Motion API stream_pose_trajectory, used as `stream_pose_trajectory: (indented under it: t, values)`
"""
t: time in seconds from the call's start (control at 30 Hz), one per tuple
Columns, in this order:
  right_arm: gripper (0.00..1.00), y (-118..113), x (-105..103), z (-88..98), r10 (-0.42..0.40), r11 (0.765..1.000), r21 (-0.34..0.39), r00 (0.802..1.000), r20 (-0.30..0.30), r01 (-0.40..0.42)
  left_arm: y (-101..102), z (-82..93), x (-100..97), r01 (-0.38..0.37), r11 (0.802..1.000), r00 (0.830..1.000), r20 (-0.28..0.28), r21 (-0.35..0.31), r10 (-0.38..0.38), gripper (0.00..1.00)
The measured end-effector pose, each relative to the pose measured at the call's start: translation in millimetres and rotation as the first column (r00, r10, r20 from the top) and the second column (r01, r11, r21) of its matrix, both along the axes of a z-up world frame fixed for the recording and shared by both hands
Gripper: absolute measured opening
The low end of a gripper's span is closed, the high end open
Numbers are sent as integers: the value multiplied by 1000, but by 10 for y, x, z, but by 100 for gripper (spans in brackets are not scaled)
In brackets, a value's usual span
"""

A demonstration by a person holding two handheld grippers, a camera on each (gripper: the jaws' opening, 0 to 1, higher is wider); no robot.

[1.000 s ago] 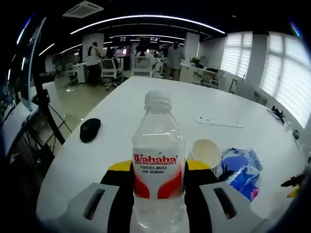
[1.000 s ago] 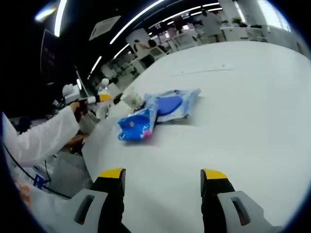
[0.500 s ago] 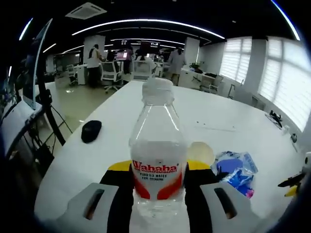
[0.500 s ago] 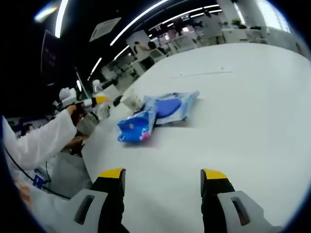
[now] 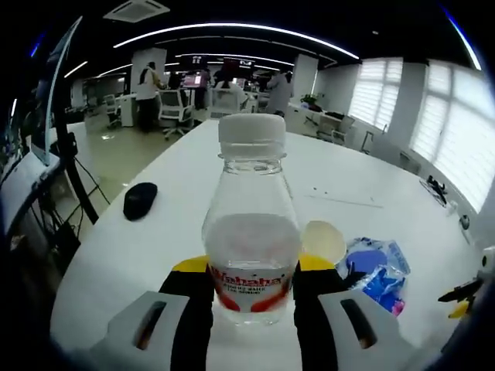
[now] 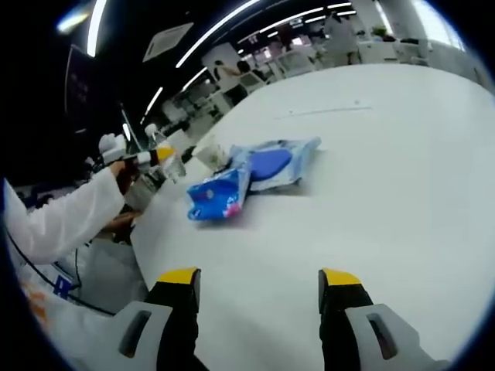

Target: Arrange the tabletop items into an orderly group along one side of the table until the central work area is clear of visible clutter.

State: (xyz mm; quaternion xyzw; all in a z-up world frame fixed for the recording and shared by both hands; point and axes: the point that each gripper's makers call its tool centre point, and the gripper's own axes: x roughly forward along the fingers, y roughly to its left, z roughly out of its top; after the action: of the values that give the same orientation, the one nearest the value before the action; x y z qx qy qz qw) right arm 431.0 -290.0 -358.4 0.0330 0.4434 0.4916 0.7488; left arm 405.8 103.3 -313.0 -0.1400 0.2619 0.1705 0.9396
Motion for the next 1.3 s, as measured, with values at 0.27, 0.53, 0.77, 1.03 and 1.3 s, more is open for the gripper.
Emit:
stream_pose_trajectory:
  t: [0.27, 0.53, 0.77, 1.03, 1.3]
  values:
    - [62, -29, -6, -32, -4, 1000, -9, 1000, -11, 4, 80, -54, 173, -23, 998, 999, 26, -56, 25, 39]
    - [62, -39, -11, -63, -4, 1000, -16, 1000, -19, 4, 61, -84, 387, -8, 999, 1000, 20, -51, 10, 39]
    - [62, -63, 7, -58, -15, 1000, -26, 999, -28, 14, 114, -136, 554, 4, 998, 1000, 14, -64, -3, 39]
    - [62, -67, 21, -85, -22, 999, -32, 999, -34, 21, 138, -234, 647, 11, 998, 1000, 1, -63, -11, 39]
    - [62, -73, 36, -139, -22, 999, -38, 999, -39, 21, 123, -290, 660, -4, 997, 1000, 10, -83, 5, 39]
